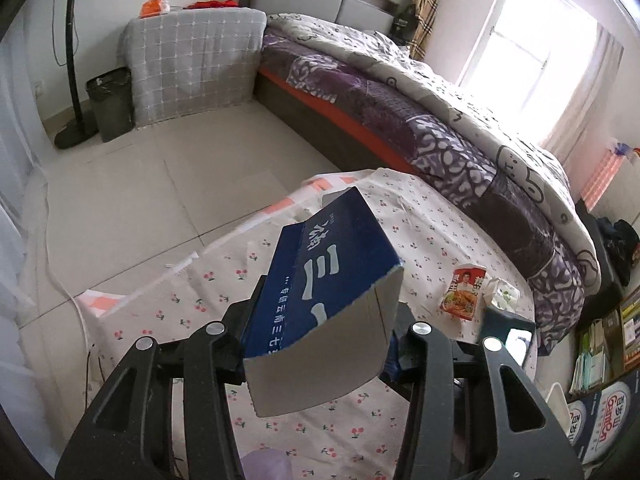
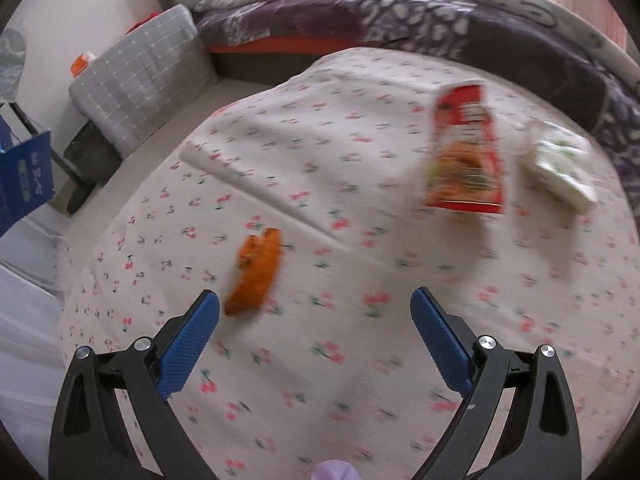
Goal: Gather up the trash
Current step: 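Grasp the orange peel with the right tool while the left tool holds the carton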
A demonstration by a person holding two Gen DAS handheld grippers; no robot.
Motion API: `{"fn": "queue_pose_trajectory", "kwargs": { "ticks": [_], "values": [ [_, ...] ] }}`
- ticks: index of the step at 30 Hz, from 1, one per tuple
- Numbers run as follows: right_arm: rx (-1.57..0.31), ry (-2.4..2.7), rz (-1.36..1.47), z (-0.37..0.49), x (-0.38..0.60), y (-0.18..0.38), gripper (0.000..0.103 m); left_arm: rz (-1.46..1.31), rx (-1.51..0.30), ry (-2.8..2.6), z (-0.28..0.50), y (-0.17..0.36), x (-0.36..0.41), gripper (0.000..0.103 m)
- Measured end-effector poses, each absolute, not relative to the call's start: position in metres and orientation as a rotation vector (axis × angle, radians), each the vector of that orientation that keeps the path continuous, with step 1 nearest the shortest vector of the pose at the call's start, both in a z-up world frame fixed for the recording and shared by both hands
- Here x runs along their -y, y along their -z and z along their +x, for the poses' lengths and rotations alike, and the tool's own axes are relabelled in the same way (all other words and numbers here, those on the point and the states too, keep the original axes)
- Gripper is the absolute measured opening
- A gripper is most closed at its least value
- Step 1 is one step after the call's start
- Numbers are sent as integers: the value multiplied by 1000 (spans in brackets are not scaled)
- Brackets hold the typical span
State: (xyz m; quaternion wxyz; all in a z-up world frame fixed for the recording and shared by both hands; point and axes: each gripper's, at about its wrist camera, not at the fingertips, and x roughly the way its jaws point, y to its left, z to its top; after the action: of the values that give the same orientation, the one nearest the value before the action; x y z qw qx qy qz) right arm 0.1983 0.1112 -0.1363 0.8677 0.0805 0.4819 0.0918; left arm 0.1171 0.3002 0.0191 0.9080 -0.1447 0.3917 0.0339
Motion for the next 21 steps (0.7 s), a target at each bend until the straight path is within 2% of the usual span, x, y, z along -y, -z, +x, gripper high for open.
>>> {"fn": "queue_pose_trajectory", "kwargs": {
  "ticks": [3, 5, 10, 12, 14, 21],
  "values": [
    [-1020, -194, 130, 206, -123, 145, 82, -295, -821, -76, 117, -15, -303, 45],
    [-1032, -201, 111, 212, -129, 152, 69, -299, -828, -84, 117, -13, -306, 45],
    [-1004, -202, 77, 218, -132, 155, 65, -292, -836, -94, 117, -9, -307, 45],
    [-1003, -213, 64, 222, -133, 154, 53, -286, -834, -95, 116, -8, -306, 45],
    [-1016, -246, 54, 224, -134, 153, 23, -279, -832, -95, 115, -8, -304, 45],
    [-966, -262, 92, 211, -117, 132, 21, -272, -815, -97, 115, -10, -301, 45]
  ]
}}
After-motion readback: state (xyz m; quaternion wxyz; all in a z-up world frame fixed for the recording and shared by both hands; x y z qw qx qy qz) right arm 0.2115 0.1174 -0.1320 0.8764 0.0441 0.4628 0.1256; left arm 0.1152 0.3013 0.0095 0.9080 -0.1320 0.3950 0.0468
